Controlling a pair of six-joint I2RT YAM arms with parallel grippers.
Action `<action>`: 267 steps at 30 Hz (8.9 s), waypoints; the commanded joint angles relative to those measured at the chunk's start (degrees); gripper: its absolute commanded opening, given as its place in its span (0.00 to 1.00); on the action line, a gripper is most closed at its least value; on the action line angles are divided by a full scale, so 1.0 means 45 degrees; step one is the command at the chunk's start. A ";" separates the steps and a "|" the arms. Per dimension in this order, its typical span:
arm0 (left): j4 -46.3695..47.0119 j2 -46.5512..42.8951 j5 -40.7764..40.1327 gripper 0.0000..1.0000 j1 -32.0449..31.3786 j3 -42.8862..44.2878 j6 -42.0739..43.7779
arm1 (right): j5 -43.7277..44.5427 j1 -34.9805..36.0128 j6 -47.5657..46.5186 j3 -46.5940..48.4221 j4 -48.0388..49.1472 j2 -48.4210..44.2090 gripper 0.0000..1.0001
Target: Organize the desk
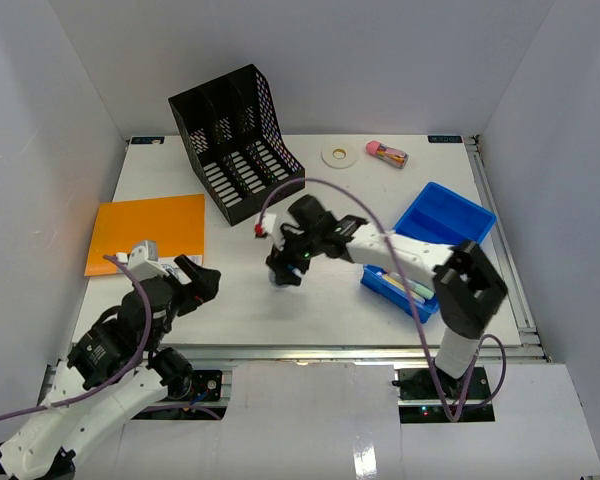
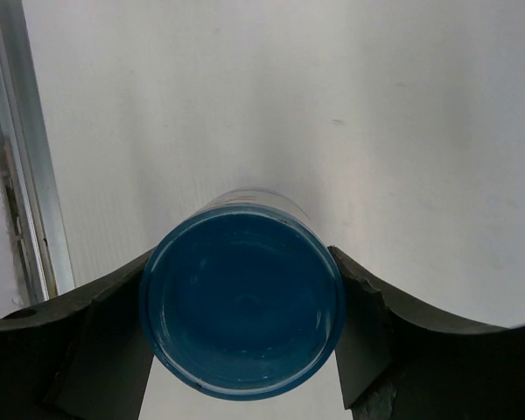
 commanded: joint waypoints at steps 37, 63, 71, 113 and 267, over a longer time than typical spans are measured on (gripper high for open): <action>0.3879 0.4553 0.2876 0.98 0.0030 -0.0573 0.2939 | -0.0049 -1.0701 -0.0882 -0.5107 -0.0372 -0.5920 0.15; 0.4099 0.5483 0.3126 0.98 0.0030 -0.0054 0.3007 | -0.0879 -1.1527 -0.1525 -0.5613 -0.0609 -0.6426 0.23; 0.4198 0.5674 0.3100 0.98 0.0030 -0.0024 0.3035 | -0.1331 -1.1580 -0.1788 -0.5474 -0.0570 -0.5805 0.34; 0.0657 0.9508 0.2128 0.98 0.8450 0.1390 0.0684 | -0.5783 -1.2009 -0.0969 -0.5707 -0.0998 -0.9384 0.90; 0.7013 0.5422 0.7467 0.98 0.3761 -0.0726 0.8574 | 0.3863 -1.1404 -0.6745 -0.3209 -0.7502 -0.8033 0.09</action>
